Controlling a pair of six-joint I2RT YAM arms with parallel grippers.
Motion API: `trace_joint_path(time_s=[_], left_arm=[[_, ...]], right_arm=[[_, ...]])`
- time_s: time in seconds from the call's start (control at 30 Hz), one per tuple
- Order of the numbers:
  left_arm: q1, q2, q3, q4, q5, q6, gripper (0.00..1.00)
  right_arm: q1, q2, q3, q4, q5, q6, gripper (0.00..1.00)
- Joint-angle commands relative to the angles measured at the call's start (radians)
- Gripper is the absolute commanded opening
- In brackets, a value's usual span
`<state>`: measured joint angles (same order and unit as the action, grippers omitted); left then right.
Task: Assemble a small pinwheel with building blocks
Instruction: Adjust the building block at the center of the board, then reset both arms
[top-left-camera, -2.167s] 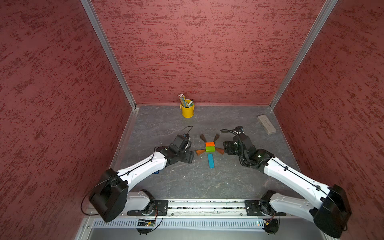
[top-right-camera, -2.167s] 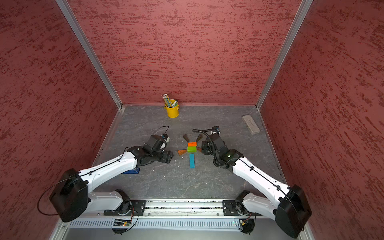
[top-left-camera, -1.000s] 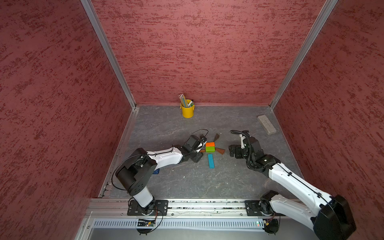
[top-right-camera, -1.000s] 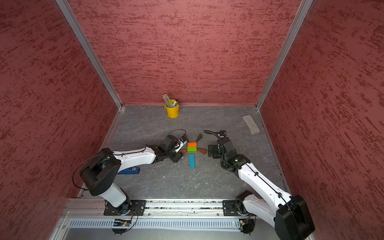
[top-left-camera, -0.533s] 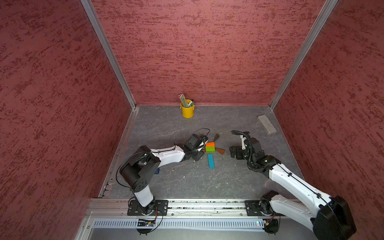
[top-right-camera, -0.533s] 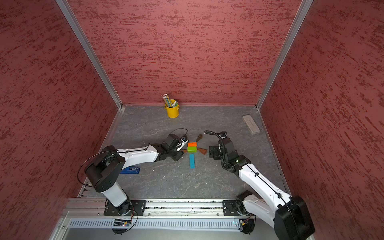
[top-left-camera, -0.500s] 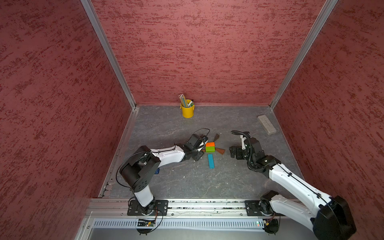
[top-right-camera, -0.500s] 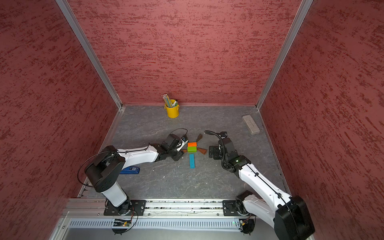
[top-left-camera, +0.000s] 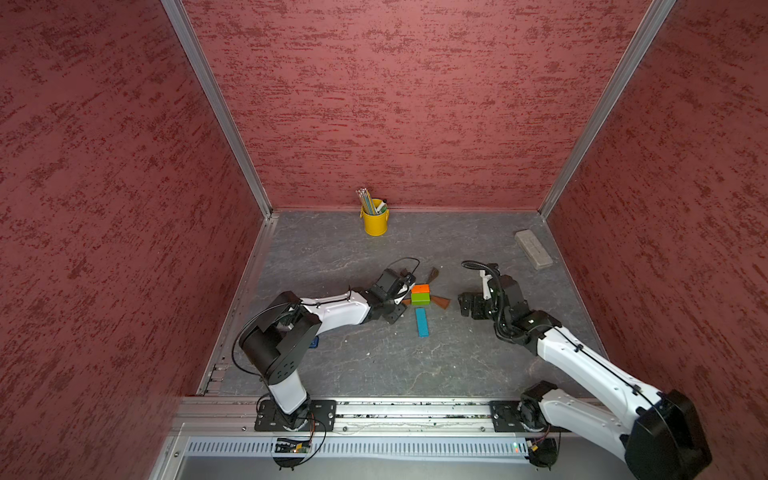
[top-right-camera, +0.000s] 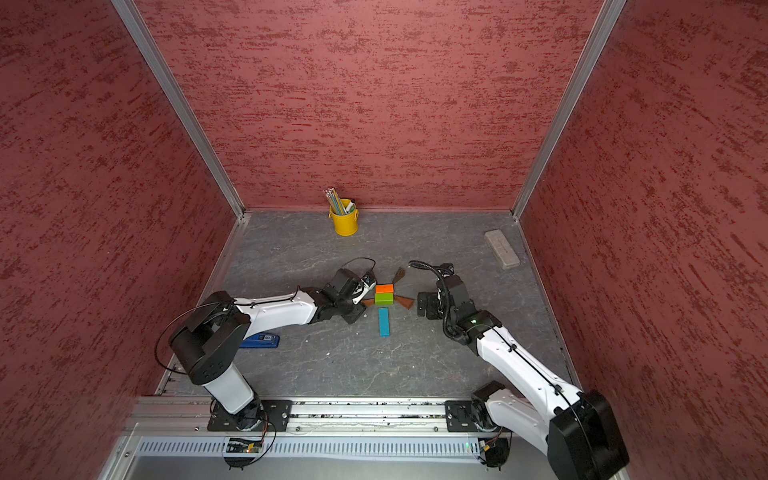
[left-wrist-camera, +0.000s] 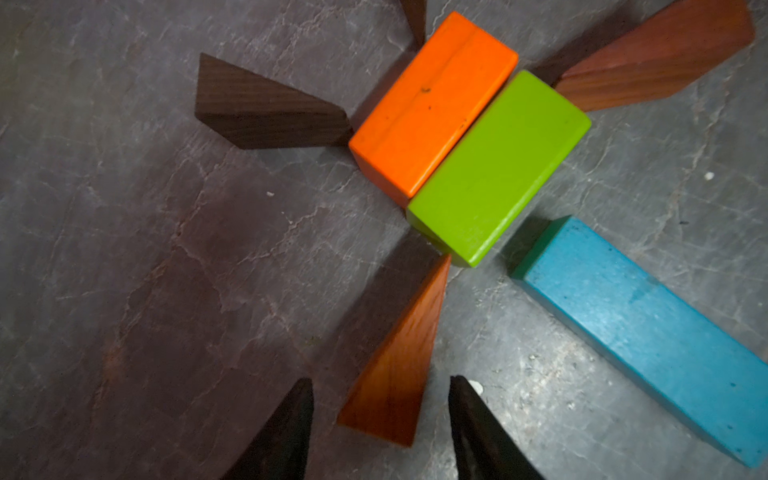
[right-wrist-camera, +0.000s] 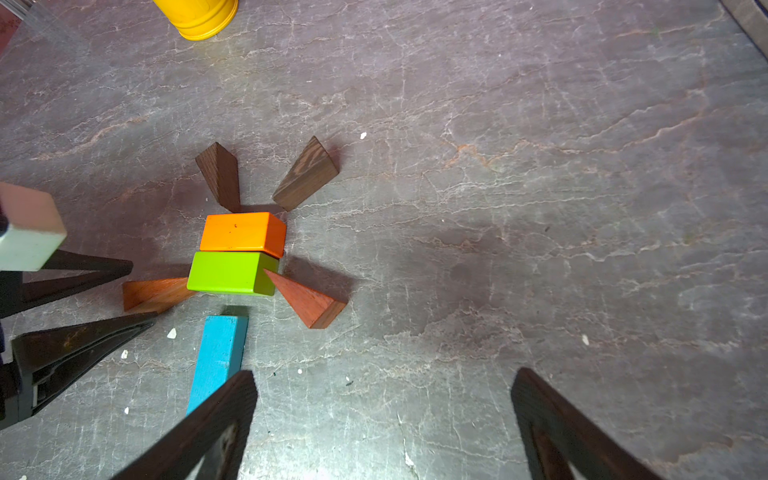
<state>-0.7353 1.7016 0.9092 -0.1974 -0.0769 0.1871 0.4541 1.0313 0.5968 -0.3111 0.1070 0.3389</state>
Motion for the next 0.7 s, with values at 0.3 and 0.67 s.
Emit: trace_joint_path(time_s=[0.3,0.67], left_arm=[[-0.004,-0.215,-0.032,0.035,-0.034,-0.038,0.88],[0.420,-0.518,-0.345,0.360,-0.389,-0.310,1.00]], right_arm=[[-0.073,0.043,0.006,0.081,0.057,-0.026,0.99],[-0.185,0.170,-0.290,1.092,0.204,-0.444,0.99]])
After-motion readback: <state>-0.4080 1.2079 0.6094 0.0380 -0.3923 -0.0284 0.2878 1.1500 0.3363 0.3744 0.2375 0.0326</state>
